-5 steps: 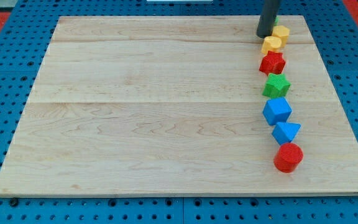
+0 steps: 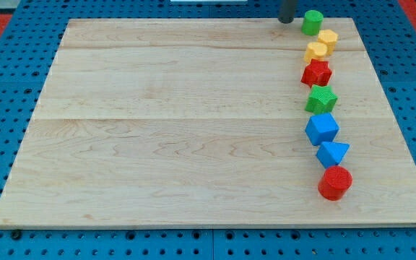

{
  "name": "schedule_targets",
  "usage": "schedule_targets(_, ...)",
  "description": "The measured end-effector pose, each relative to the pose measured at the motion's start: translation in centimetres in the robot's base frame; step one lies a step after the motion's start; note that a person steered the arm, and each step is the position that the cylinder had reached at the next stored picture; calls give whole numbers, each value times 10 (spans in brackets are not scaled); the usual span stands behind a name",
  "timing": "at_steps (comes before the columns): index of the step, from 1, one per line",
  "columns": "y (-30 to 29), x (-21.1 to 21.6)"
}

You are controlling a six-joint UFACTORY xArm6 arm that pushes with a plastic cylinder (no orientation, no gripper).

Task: Slightly adjust green circle yellow blocks in the vertical line

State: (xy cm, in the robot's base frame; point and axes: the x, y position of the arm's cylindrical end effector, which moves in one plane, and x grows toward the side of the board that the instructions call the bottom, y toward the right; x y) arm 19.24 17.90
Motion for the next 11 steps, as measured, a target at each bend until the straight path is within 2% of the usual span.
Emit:
schedule_targets(1, 83, -1)
schedule_targets(2, 101, -1)
schedule_targets(3, 165, 0)
schedule_targets(4, 138, 38)
schedule_targets(5, 109, 57)
schedule_targets(8, 94, 28)
schedule_targets(9, 118, 28)
schedule_targets(11, 110, 73)
